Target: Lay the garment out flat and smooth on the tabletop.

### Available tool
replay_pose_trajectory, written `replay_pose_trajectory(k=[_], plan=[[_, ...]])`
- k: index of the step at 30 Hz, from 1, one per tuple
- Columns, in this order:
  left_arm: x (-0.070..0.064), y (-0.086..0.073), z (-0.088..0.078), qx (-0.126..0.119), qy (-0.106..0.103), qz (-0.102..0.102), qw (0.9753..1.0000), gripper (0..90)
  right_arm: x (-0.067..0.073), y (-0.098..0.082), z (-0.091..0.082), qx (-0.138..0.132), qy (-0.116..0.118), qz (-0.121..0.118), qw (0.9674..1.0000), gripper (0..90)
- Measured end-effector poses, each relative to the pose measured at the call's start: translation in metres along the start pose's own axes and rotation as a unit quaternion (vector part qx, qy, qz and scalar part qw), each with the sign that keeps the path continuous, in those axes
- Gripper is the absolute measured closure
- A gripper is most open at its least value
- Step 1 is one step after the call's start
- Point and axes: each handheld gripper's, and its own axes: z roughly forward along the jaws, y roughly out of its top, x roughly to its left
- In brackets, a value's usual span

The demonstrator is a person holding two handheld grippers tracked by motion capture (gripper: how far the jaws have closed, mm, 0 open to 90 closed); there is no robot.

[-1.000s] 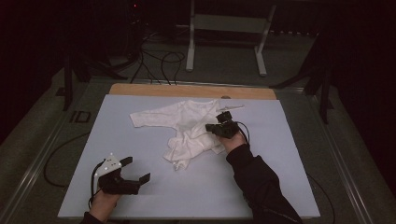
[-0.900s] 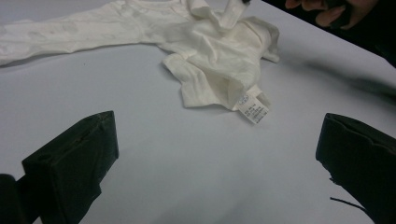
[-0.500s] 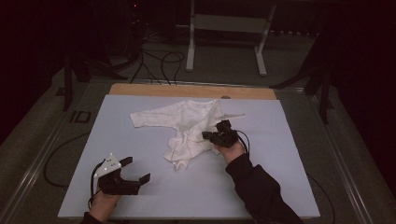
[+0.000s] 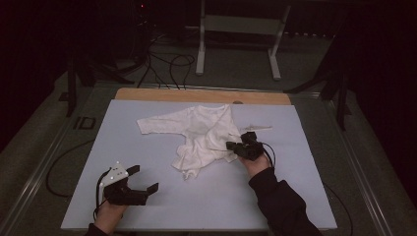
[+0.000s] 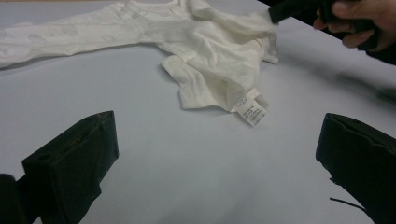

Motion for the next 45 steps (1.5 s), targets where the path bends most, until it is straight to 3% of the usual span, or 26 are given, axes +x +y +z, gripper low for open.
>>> replay_pose_trajectory(k=[5,10,15,20,26,28,29,30,33,39,41,42,44,45], plan=[[0.001,0.000,-0.001,-0.001,0.000,-0.001,1.0000,0.0,-0.009,0.012,-0.013,-0.011,-0.018,-0.005,0.9998,89.8],[0.001,0.000,-0.001,-0.004,-0.001,0.000,1.0000,0.0,-0.039,0.032,-0.029,-0.010,-0.064,-0.003,0.9979,89.8],[0.002,0.000,-0.002,-0.010,0.003,0.002,0.9999,0.0,-0.074,0.040,-0.046,-0.011,-0.109,0.021,0.9937,89.9],[0.002,0.000,-0.002,-0.011,0.004,0.003,0.9999,0.0,-0.114,0.039,-0.059,0.000,-0.166,0.049,0.9848,89.9],[0.003,0.000,-0.001,-0.011,0.006,0.003,0.9999,0.0,-0.150,0.042,-0.065,0.012,-0.218,0.076,0.9730,89.8],[0.003,0.000,-0.001,-0.011,0.004,0.002,0.9999,0.0,-0.159,0.045,-0.066,0.012,-0.228,0.085,0.9700,89.9],[0.003,0.000,-0.001,-0.011,0.004,0.002,0.9999,0.0,-0.159,0.045,-0.066,0.012,-0.228,0.085,0.9700,89.9],[0.004,0.000,-0.001,-0.011,0.005,0.002,0.9999,0.0,-0.166,0.049,-0.065,0.014,-0.242,0.087,0.9663,89.9],[0.004,-0.001,0.000,-0.011,0.004,0.000,0.9999,0.0,-0.173,0.054,-0.064,0.020,-0.253,0.088,0.9631,89.8],[0.005,-0.001,0.000,-0.010,0.004,-0.001,0.9999,0.0,-0.191,0.059,-0.058,0.040,-0.295,0.100,0.9495,89.7],[0.005,-0.001,0.000,-0.010,0.005,-0.002,0.9999,0.0,-0.197,0.060,-0.056,0.041,-0.303,0.104,0.9464,86.2],[0.005,-0.002,0.000,-0.010,0.005,-0.002,0.9999,0.0,-0.200,0.060,-0.056,0.038,-0.306,0.110,0.9450,77.7],[0.005,-0.001,0.000,-0.011,0.005,-0.003,0.9999,0.0,-0.202,0.060,-0.056,0.033,-0.304,0.113,0.9453,64.9],[0.005,-0.001,-0.001,-0.013,0.006,-0.003,0.9999,0.0,-0.201,0.060,-0.056,0.030,-0.306,0.114,0.9448,63.9]])
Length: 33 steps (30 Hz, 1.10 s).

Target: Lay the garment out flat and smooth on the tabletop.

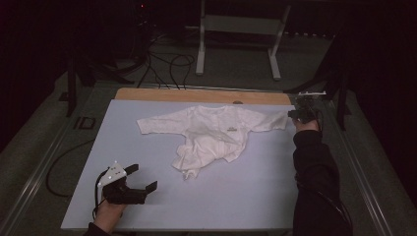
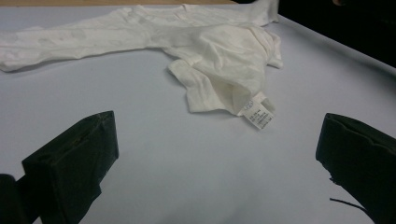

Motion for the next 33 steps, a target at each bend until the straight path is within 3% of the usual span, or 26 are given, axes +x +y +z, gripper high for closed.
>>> replay_pose_trajectory(k=[9,17,21,25,29,33], plan=[[-0.001,0.001,-0.001,0.000,-0.001,0.003,1.0000,0.0,0.004,-0.017,0.002,-0.005,0.034,0.010,0.9994,58.9],[-0.001,0.001,-0.001,-0.002,-0.001,0.004,1.0000,0.0,0.005,-0.031,0.025,0.004,0.041,0.022,0.9989,67.1],[-0.001,0.000,-0.001,-0.002,-0.003,0.004,1.0000,0.0,0.004,-0.035,0.036,0.008,0.032,0.027,0.9991,70.5],[-0.002,0.000,-0.001,-0.004,-0.004,0.004,1.0000,0.0,0.003,-0.040,0.044,0.017,0.044,0.037,0.9982,74.9],[-0.002,0.000,-0.001,-0.003,-0.004,0.005,1.0000,0.0,0.004,-0.042,0.043,0.019,0.046,0.039,0.9980,86.9],[-0.003,0.001,-0.001,-0.005,-0.004,0.005,1.0000,0.0,0.006,-0.043,0.033,0.014,0.043,0.035,0.9984,88.0]])
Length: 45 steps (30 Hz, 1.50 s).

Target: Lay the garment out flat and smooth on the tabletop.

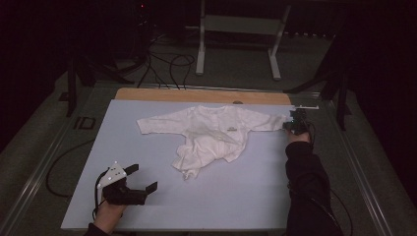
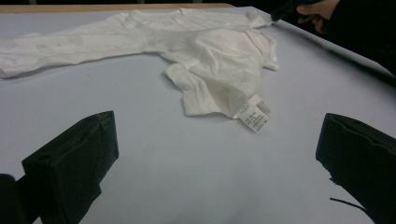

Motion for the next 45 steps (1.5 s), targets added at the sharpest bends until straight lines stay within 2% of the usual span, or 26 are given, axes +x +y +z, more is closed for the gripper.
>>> replay_pose_trajectory(k=[2,6,15,18,21,22,25,28,36,40,41,42,45], plan=[[0.000,0.000,0.000,0.001,0.000,0.001,1.0000,0.0,0.000,-0.003,-0.005,-0.003,0.002,0.005,1.0000,88.1],[-0.001,0.000,0.000,0.001,-0.001,0.002,1.0000,0.0,-0.002,-0.009,-0.014,-0.004,-0.010,0.002,0.9999,88.0],[-0.002,0.002,-0.001,-0.001,-0.001,0.006,1.0000,0.0,-0.001,-0.027,-0.022,-0.002,-0.014,0.000,0.9999,86.8],[-0.002,0.002,-0.001,-0.001,-0.001,0.006,1.0000,0.0,0.003,-0.030,-0.025,-0.008,-0.011,-0.002,0.9999,74.9],[-0.003,0.002,-0.001,-0.003,0.000,0.005,1.0000,0.0,0.006,-0.031,-0.028,-0.013,-0.009,-0.008,0.9998,69.6],[-0.003,0.003,-0.001,-0.003,0.002,0.005,1.0000,0.0,0.011,-0.032,-0.033,-0.025,0.000,-0.011,0.9996,60.6],[-0.003,0.003,-0.002,-0.002,0.003,0.006,1.0000,0.0,0.016,-0.033,-0.039,-0.033,0.011,-0.017,0.9993,53.4],[-0.003,0.003,-0.002,-0.002,0.003,0.007,1.0000,0.0,0.024,-0.036,-0.047,-0.041,0.032,-0.026,0.9983,44.2],[-0.003,0.003,-0.002,-0.003,0.004,0.011,0.9999,0.0,0.047,-0.043,-0.064,-0.058,0.072,-0.057,0.9941,27.6],[-0.003,0.003,-0.002,-0.003,0.006,0.012,0.9999,0.0,0.057,-0.045,-0.069,-0.050,0.098,-0.067,0.9917,16.4],[-0.003,0.003,-0.002,-0.003,0.006,0.012,0.9999,0.0,0.057,-0.045,-0.069,-0.050,0.098,-0.067,0.9917,16.4],[-0.003,0.003,-0.002,-0.003,0.006,0.012,0.9999,0.0,0.062,-0.047,-0.072,-0.048,0.116,-0.076,0.9891,12.6],[-0.003,0.003,-0.003,-0.003,0.006,0.013,0.9999,0.0,0.070,-0.051,-0.075,-0.049,0.134,-0.086,0.9861,9.4]])
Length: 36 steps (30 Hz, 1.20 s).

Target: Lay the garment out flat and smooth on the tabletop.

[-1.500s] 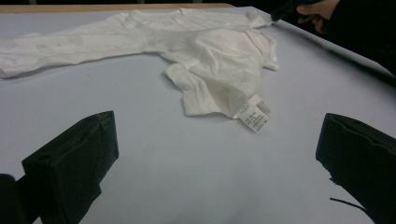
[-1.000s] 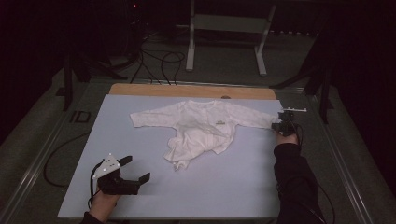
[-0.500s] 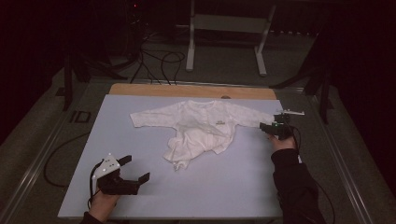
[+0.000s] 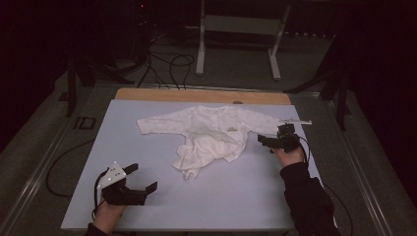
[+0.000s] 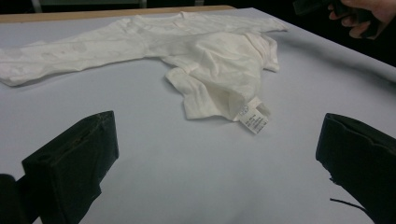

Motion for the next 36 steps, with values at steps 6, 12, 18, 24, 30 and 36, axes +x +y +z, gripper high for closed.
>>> replay_pose_trajectory(k=[6,12,18,24,30,36], plan=[[-0.001,0.001,-0.001,0.000,-0.001,0.003,1.0000,0.0,0.017,-0.007,-0.005,-0.007,0.025,-0.024,0.9994,9.3],[-0.004,0.003,-0.001,-0.002,-0.001,0.013,0.9999,0.0,0.040,-0.023,-0.016,-0.021,0.053,-0.058,0.9967,9.3],[-0.008,0.007,-0.003,-0.007,-0.003,0.025,0.9997,0.0,0.056,-0.042,-0.030,-0.029,0.060,-0.086,0.9941,9.3],[-0.014,0.012,0.001,0.007,-0.018,0.041,0.9990,0.0,0.067,-0.062,-0.044,-0.039,0.077,-0.110,0.9902,9.4],[-0.019,0.018,0.012,0.027,-0.039,0.059,0.9971,0.0,0.075,-0.077,-0.054,-0.045,0.106,-0.123,0.9857,9.4],[-0.023,0.022,0.025,0.048,-0.059,0.068,0.9948,0.3,0.082,-0.090,-0.063,-0.055,0.121,-0.156,0.9787,9.4]])
